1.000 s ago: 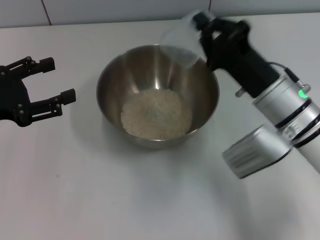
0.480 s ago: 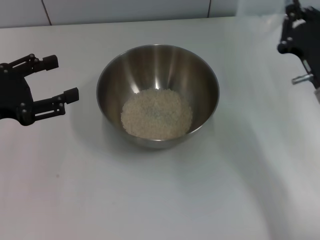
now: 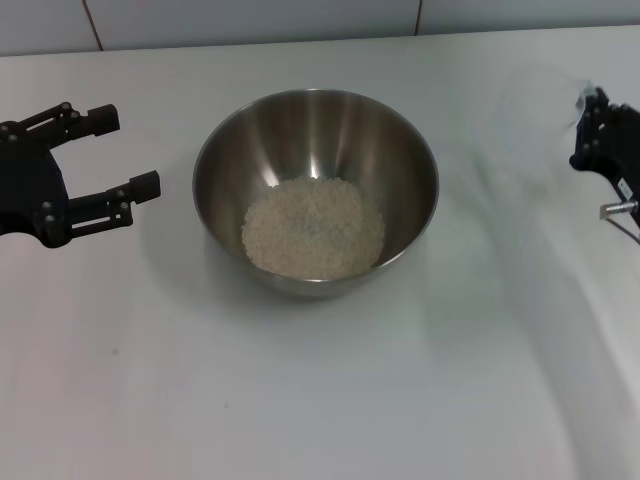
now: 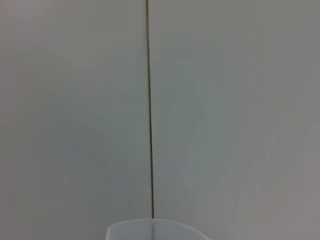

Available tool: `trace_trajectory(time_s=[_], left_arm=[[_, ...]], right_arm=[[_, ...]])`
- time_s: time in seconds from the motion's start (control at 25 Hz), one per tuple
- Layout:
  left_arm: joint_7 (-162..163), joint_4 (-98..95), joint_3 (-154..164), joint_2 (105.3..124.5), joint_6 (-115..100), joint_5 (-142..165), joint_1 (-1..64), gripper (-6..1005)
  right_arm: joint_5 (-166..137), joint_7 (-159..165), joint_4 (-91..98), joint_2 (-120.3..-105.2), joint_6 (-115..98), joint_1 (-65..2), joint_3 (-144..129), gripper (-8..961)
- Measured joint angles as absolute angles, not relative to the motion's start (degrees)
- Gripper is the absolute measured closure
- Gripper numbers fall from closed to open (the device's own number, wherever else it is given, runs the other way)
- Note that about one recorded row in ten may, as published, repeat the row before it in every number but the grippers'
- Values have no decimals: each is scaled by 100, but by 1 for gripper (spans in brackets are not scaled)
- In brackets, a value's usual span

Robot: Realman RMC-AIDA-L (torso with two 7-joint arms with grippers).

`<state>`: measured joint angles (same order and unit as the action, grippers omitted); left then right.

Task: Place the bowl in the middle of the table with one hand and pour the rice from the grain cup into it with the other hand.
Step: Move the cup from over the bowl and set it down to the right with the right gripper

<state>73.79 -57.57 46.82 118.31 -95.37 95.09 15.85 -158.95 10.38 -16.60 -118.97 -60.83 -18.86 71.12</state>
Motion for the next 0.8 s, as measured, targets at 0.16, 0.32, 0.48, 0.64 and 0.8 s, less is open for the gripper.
trace_trajectory(time_s=[0.16,0.32,0.48,0.64,0.8], left_arm=[[7361,-5752,4685,11836,-9536,9503,1589,174],[7357,-5643,4685,11826,-9523,9501,1612,174],[7316,-5605,4685,11820,-9517,9501,1618,174],[7276,-5599,4685,11823,-9532,9499,1604,174],[7276,-5598,4685,11825,-9533,9499,1602,174]], right_arm=[[-15895,1057,-1657,-11915,-5664,-1885,7088,946],[-15898,1058,-1650,-11925,-5139,-1951,7087,946],[-15910,1041,-1621,-11926,-5005,-2004,7086,946],[-15933,1032,-1583,-11927,-5005,-2049,7074,946],[-15938,1030,-1579,-11927,-5008,-2067,7074,945]])
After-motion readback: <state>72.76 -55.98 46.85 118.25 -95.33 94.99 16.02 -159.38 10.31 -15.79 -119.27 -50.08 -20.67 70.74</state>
